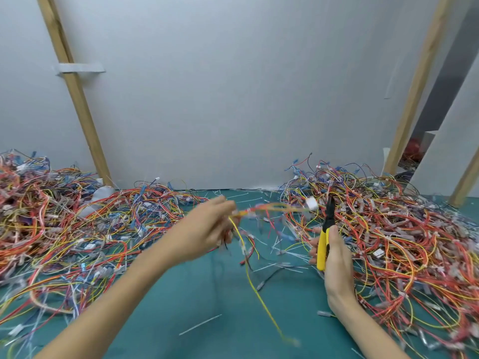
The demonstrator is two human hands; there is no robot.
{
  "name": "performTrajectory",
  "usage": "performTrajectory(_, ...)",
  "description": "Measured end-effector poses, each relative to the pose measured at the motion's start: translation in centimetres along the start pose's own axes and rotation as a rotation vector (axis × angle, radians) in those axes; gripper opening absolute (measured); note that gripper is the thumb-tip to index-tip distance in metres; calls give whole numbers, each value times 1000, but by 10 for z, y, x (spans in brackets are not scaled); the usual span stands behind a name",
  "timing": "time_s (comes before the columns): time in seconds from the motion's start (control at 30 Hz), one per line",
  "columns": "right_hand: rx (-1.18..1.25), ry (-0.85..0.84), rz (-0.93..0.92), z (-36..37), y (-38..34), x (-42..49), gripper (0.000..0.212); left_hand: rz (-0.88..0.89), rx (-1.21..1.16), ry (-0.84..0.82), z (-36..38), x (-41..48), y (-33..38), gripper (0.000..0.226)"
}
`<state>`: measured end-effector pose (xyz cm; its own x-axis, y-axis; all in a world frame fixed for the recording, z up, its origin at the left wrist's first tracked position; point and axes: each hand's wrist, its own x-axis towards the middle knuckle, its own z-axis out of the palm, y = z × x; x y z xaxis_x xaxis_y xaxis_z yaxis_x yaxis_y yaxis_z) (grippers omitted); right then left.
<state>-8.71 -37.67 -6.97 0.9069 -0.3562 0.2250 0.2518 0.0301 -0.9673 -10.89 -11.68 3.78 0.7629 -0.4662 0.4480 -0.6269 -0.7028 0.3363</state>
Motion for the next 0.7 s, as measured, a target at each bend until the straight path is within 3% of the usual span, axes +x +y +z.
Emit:
performTrajectory(0.1, -43, -17, -66, -1, -1, 0, 40, -122, -435, 163, -24, 15, 12, 10)
performTrajectory(0.17, -121, -25, -93, 0, 0, -1, 49, -168, -700, 296, -36, 24, 18, 16)
performTrajectory(0.33, -404, -64, -179, 3, -4, -6, 36, -77, -932, 538, -67, 56, 21, 25)
performTrajectory(0.43, -655, -146, -185, 1, 2, -7, 56, 38, -1020, 567, -82, 74, 24, 25)
performTrajectory(0.53, -874, -220, -251, 0, 5, -8, 62, 58, -734, 586, -93, 94, 25, 24)
performTrajectory(0.63, -988, -329, -358, 0, 0, -10, 53, -88, -230, 362, -93, 112, 20, 17)
performTrajectory(0.7, -1044, -458, -421, -1, -3, -11, 57, -195, -190, 296, -86, 117, 15, 10)
